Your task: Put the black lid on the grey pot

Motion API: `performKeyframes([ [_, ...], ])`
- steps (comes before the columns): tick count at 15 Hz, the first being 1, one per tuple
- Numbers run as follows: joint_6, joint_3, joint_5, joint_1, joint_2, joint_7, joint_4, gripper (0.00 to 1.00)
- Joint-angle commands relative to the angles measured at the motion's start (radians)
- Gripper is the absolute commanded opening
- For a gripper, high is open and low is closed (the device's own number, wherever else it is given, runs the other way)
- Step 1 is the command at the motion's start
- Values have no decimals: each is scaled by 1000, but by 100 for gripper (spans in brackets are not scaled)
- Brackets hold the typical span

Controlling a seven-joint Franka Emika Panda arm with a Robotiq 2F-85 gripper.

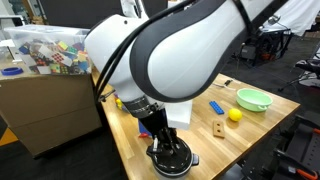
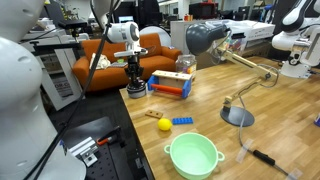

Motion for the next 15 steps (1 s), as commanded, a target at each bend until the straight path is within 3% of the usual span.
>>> performKeyframes([
  [1,-40,-17,7,19,14,-12,35,64],
  [6,1,-27,10,13,-36,35,-16,98],
  [15,128,-27,30,-8,-267,172,-255,100],
])
